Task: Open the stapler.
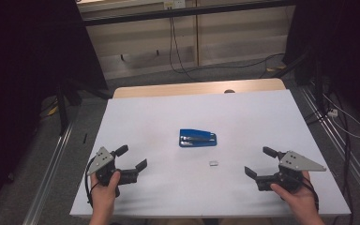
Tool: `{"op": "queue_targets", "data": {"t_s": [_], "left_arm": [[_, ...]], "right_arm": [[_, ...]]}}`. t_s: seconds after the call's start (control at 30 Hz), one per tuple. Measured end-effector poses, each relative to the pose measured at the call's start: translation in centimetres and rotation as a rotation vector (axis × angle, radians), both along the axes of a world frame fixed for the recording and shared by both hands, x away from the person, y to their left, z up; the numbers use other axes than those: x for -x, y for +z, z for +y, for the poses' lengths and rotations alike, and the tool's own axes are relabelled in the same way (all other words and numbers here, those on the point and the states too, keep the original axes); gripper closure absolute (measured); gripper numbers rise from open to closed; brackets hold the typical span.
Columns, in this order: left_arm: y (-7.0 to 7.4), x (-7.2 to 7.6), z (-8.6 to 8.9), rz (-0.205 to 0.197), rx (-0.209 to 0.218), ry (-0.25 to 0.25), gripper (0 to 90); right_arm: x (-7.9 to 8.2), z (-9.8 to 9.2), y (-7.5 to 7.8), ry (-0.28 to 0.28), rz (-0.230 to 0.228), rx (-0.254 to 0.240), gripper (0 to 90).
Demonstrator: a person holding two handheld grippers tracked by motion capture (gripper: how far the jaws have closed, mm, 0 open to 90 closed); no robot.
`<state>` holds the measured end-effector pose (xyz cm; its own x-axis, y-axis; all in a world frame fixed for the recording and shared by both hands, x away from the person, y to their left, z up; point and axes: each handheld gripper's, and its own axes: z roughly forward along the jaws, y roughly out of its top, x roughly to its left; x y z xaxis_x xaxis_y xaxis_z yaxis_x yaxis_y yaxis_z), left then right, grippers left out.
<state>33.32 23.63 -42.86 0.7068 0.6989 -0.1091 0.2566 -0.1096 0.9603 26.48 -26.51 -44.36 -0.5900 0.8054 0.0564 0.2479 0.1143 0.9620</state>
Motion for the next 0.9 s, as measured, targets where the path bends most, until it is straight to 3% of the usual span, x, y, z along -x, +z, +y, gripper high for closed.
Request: {"op": "queue_targets", "data": {"t_s": [0.17,0.33,0.6,0.9], "left_arm": [[0.0,-0.1,-0.3,0.001,-0.007,-0.009,3.3],[0.0,-0.4,-0.3,0.004,0.004,-0.009,3.3],[0.1,-1.1,-1.0,0.012,0.005,-0.016,3.3],[0.4,-1.7,-2.5,0.01,-0.006,-0.054,3.3]], "right_arm": [[-0.3,0.4,0.0,0.0,0.001,0.031,3.0],[-0.8,1.1,0.3,0.011,0.009,0.019,2.8],[-2.5,2.5,0.8,0.033,0.003,0.047,7.5],[-4.6,3.9,1.3,0.057,0.013,0.037,7.7]]}}
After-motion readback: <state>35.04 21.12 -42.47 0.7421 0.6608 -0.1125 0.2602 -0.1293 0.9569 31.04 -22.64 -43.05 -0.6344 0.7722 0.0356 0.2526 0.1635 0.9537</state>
